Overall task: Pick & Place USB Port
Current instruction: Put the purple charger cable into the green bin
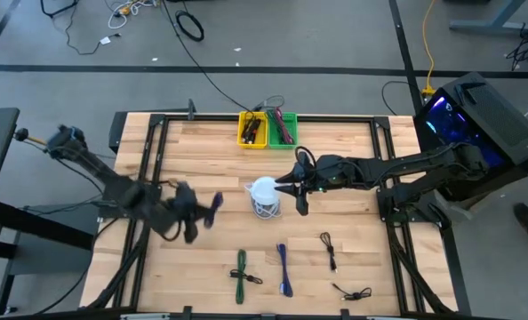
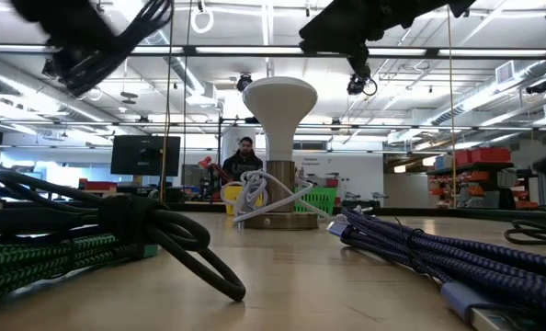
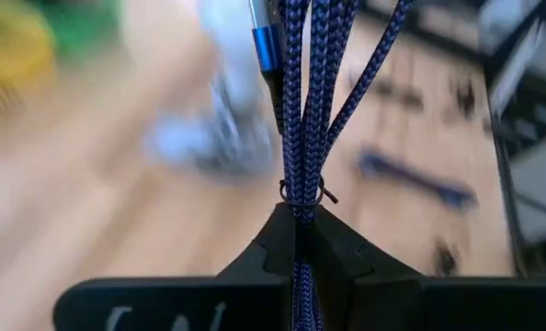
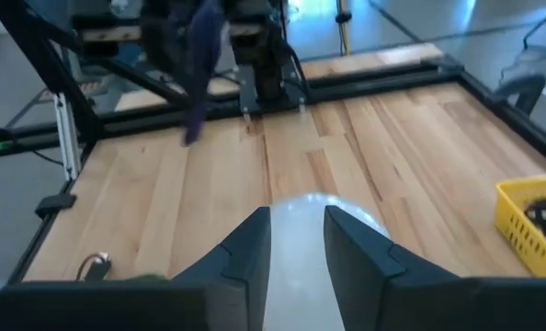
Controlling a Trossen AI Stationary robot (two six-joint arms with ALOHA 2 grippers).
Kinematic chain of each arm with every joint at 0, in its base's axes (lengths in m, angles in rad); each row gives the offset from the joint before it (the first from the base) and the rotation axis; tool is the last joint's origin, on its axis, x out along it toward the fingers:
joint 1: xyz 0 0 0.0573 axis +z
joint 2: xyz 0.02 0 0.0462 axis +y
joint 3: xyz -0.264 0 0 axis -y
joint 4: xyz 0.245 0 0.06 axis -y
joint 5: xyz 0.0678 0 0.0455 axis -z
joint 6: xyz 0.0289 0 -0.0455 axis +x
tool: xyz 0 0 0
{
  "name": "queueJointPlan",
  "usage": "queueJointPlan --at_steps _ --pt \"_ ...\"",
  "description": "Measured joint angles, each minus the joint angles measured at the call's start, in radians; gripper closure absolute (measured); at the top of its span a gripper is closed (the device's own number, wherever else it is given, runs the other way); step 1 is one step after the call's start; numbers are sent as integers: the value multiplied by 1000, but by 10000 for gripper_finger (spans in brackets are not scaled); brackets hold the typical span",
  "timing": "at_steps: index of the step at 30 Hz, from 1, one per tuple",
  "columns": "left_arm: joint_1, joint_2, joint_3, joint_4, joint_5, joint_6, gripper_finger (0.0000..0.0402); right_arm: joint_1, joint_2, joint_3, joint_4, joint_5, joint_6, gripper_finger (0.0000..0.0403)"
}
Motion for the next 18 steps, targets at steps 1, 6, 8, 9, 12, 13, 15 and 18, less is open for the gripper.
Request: queueJointPlan --at_steps 1,6,8,9,12,13,15,18 --pt "23 -26 0 29 -27 70 385 0 0 0 15 0 -4 296" --pt "150 -90 1 263 -53 433 385 0 0 0 91 0 -38 296" --pt "205 -89 1 360 -9 530 385 0 6 0 138 0 -51 296" --pt "234 -85 1 399 22 561 385 0 10 0 161 0 -53 296" --pt "323 -57 2 458 124 616 385 0 30 0 241 3 -62 296" --pt "349 -45 2 469 151 619 385 0 38 0 254 3 -73 295" --pt "396 -27 1 500 202 623 386 0 56 0 287 3 -86 290" --pt "451 19 2 587 294 649 386 -3 70 0 322 7 -99 279"
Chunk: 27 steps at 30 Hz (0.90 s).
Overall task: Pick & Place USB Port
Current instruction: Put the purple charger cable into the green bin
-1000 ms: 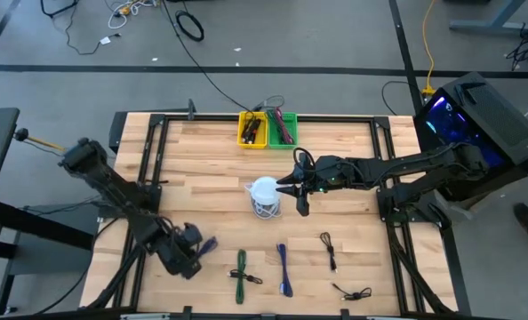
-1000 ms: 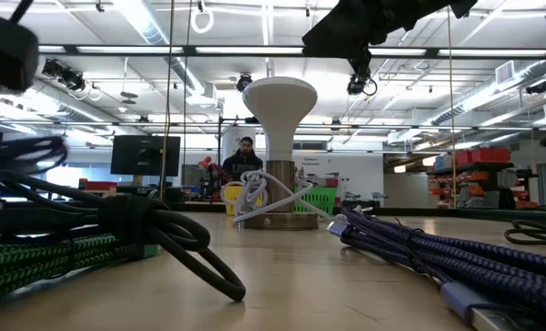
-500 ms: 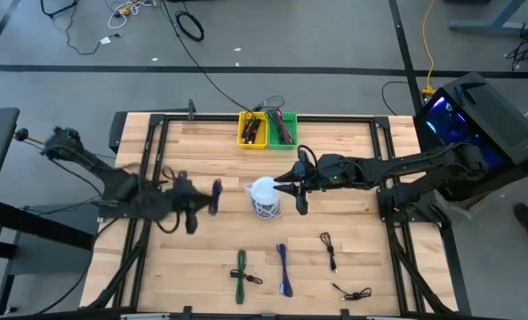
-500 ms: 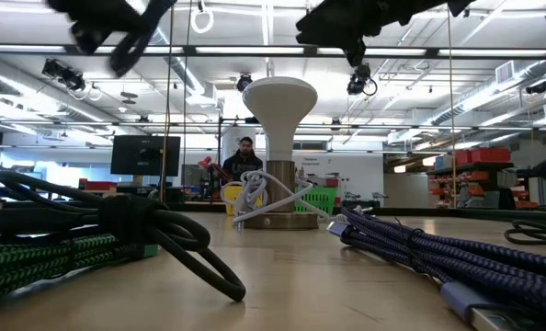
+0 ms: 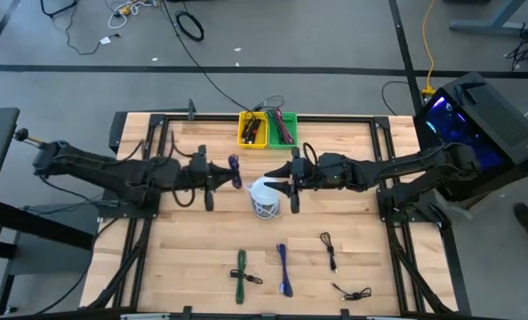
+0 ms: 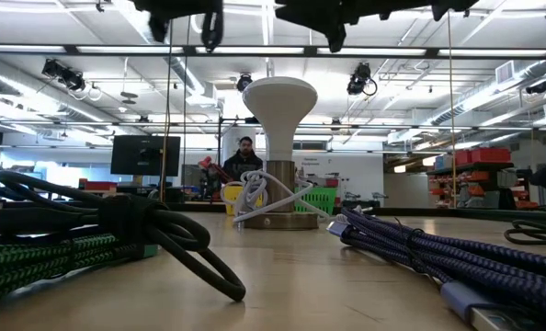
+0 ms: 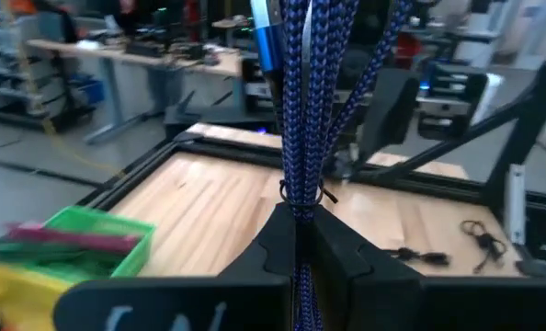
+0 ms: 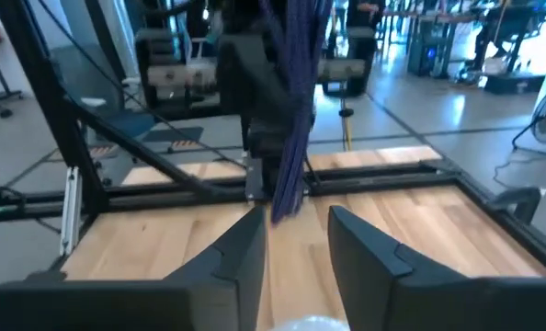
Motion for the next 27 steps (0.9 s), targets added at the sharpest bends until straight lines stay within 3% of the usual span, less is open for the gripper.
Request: queueJointPlan --at_steps 9,18,27 --pt "82 167 0 205 165 13 386 -20 7 0 52 20 -6 237" --pt "90 279 0 392 211 2 386 -28 7 0 57 23 -6 215" --pt "90 339 1 463 215 -5 386 -31 6 0 104 26 -13 218"
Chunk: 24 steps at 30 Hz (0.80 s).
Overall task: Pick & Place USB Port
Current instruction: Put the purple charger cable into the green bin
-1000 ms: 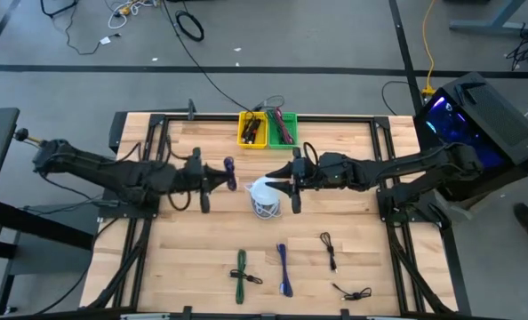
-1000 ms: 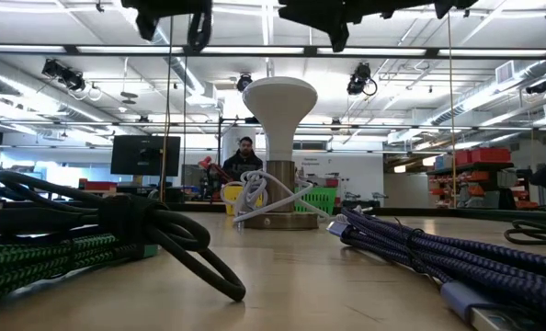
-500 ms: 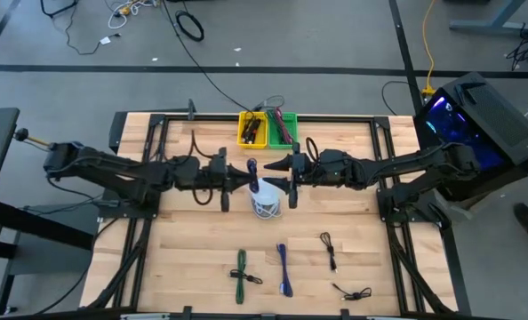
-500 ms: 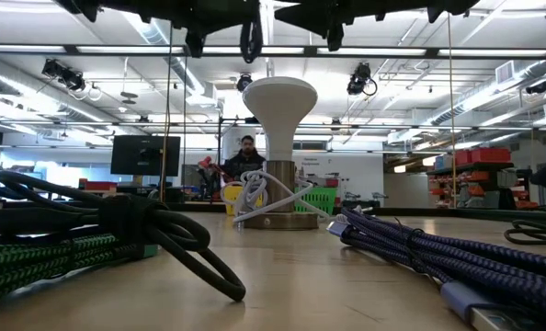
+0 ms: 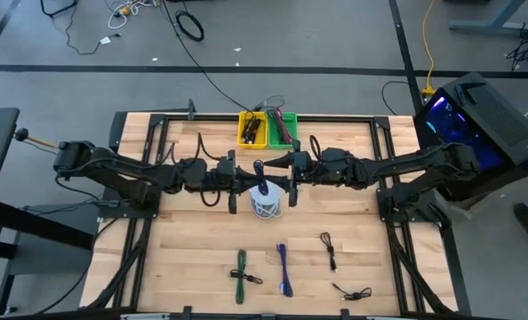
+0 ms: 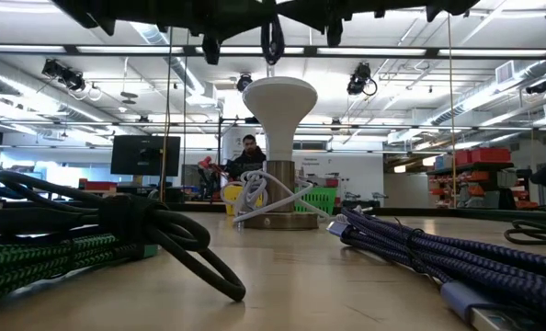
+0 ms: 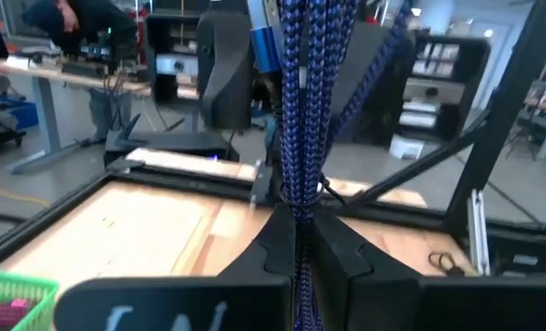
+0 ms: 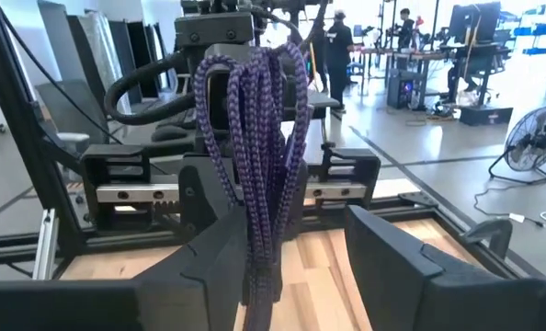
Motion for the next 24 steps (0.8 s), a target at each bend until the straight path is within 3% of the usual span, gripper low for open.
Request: queueJointPlan --at_steps 9,12,15,16,24 --pt "0 76 137 -126 7 56 386 1 -1 0 -4 -1 -2 229" --pt "0 81 168 -188 -19 83 386 1 -1 1 -27 -1 -9 276" --pt "0 78 177 -221 -66 88 380 1 -1 1 -42 1 -37 368" --pt "0 76 177 -227 -84 90 372 1 -1 1 -44 6 -50 381" --pt "1 71 178 -240 -143 105 321 -39 0 2 -63 55 -59 391"
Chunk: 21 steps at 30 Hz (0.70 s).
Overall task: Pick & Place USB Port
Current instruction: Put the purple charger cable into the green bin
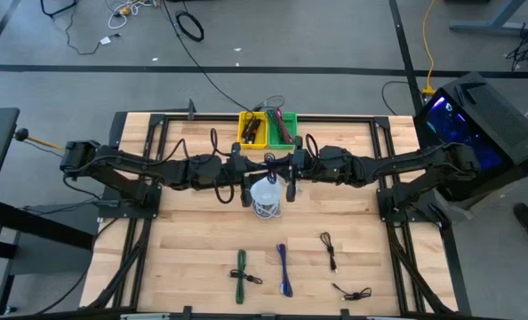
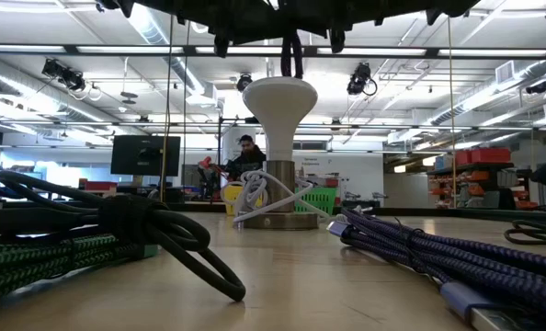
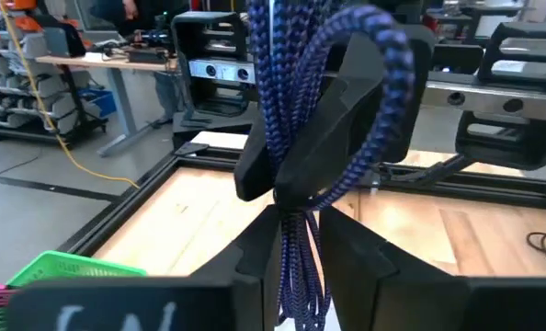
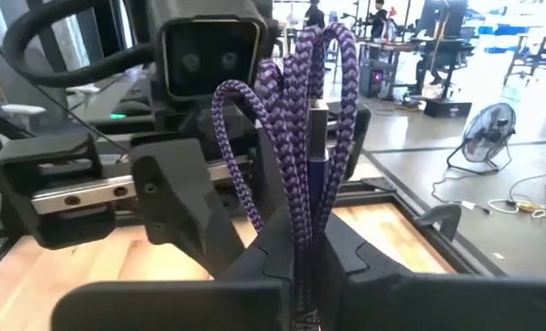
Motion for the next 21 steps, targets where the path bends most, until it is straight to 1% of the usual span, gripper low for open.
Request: queueJointPlan --at_steps 2,4,7,12,15,18,21 --pt "1 -20 0 -31 -2 5 317 -26 0 0 -6 -22 3 391" --pt "-2 -42 4 -39 -10 22 315 -62 0 -1 -19 -20 5 391" --pt "-8 -90 0 -137 -35 26 316 -125 0 -2 -44 -15 24 391" --pt "-20 -154 1 -255 -52 24 324 -262 1 -3 -97 -52 42 391" --pt "-22 -173 0 -346 -54 4 328 -344 1 -3 -106 -73 49 391" --pt "-21 -174 1 -390 -58 -25 331 -418 1 -3 -114 -83 63 391" --pt "-20 -170 1 -393 -59 -28 331 -480 10 -2 -123 -107 81 391"
